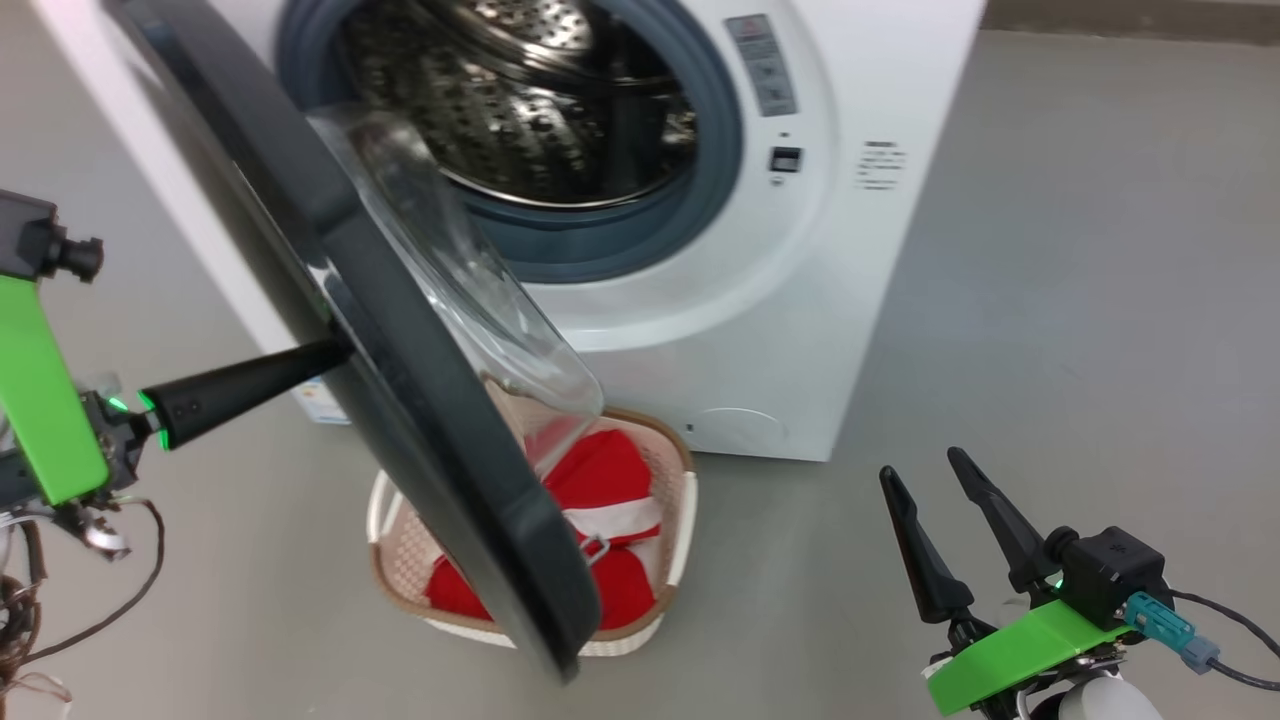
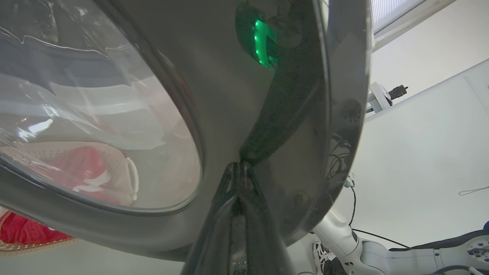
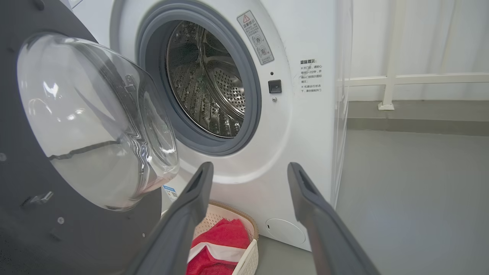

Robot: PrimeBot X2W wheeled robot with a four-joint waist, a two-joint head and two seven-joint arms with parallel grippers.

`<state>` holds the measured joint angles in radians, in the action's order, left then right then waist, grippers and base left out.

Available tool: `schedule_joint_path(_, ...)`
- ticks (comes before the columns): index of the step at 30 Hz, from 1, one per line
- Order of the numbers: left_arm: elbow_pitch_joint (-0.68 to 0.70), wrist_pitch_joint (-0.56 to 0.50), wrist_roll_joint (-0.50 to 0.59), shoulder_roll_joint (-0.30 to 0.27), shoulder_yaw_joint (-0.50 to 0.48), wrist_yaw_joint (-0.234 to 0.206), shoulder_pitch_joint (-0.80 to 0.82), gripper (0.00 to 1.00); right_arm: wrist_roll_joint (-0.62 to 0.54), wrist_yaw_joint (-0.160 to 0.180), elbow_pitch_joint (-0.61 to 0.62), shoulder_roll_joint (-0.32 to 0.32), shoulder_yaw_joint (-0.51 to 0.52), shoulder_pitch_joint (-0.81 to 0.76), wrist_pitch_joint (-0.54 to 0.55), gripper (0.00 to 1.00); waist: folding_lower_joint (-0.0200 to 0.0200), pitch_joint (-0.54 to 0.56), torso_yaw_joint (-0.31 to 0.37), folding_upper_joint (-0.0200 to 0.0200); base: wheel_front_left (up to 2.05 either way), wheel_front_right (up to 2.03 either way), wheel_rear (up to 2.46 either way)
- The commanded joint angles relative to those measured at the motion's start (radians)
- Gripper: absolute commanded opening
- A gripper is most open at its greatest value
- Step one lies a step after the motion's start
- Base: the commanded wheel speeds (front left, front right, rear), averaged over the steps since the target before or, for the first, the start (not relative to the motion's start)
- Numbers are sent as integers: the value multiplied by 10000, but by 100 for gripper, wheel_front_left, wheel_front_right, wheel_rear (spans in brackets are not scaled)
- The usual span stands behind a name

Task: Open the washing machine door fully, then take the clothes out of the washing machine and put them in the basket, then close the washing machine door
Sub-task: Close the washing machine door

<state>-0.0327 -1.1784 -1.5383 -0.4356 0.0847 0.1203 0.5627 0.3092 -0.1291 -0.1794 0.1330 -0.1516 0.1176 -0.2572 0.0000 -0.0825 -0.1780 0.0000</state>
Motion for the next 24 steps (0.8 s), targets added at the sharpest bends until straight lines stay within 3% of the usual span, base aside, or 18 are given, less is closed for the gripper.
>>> schedule_joint_path(1, 312, 147, 99, -303, -355, 103, 525, 0, -61, -16, 279, 4, -219, -13, -46, 100, 0, -146, 577, 0, 0, 0, 0)
schedule_joint_path(13, 16, 1997, 1056, -202, 255, 103, 1265, 0, -167, -16, 461, -250, -34, 89, -46, 100, 0, -651, 2033, 0, 0, 0, 0)
schedule_joint_path(24, -1148, 4414, 1697, -820, 937, 103, 2150, 0, -246, -16, 581, -536, -78, 348, -46, 100, 0, -1232, 3093, 0, 0, 0, 0)
